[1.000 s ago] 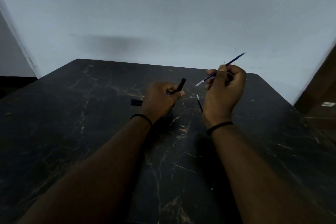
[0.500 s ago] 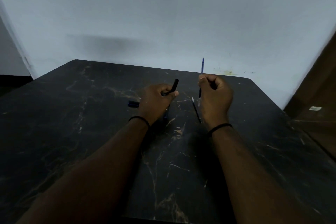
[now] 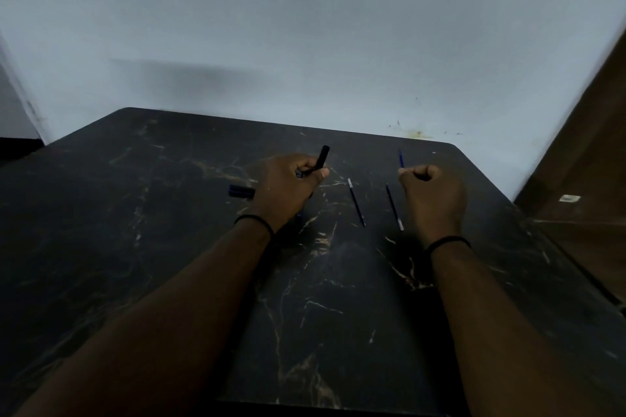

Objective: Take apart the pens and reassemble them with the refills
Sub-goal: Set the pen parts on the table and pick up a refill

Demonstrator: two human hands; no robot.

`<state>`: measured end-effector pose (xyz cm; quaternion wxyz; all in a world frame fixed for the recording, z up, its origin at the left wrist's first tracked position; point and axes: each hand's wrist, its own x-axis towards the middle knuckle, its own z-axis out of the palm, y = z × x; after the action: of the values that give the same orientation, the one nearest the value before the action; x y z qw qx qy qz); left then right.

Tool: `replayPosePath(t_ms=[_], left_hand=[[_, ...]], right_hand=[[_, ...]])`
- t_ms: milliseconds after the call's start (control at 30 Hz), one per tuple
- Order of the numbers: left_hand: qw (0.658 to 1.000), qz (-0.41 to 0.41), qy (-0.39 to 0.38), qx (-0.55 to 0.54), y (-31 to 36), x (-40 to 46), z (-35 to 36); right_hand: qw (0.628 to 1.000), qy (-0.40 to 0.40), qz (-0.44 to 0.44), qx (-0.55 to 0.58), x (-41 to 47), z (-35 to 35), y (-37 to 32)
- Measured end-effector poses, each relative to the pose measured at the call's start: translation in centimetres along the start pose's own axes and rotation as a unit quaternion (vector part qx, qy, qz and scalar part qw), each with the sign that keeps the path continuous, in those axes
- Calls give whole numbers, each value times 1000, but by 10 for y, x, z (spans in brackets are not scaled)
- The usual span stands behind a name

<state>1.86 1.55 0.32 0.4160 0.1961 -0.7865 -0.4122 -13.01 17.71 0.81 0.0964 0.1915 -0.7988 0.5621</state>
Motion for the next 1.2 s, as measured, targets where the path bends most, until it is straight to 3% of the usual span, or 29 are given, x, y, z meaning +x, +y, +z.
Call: replayPosePath(t_ms=[233,633,900,1033,1200], left_hand=[[1000,2,13,1,-2,2,1],[1000,-9,13,-4,-3,3,2],[1000,-4,17,0,-4,2,2],[1000,5,20,9,-4,2,1],[999,14,27,14,-5,2,2]], right_hand=[[988,-55,14,-141,-1,1,11],[963,-119,-16,-243,-1,10,6],[978,-109,9,-175,0,7,9],[992,-62,4,-112,-5,2,9],[990,-65,-2,-122,-7,2,8]])
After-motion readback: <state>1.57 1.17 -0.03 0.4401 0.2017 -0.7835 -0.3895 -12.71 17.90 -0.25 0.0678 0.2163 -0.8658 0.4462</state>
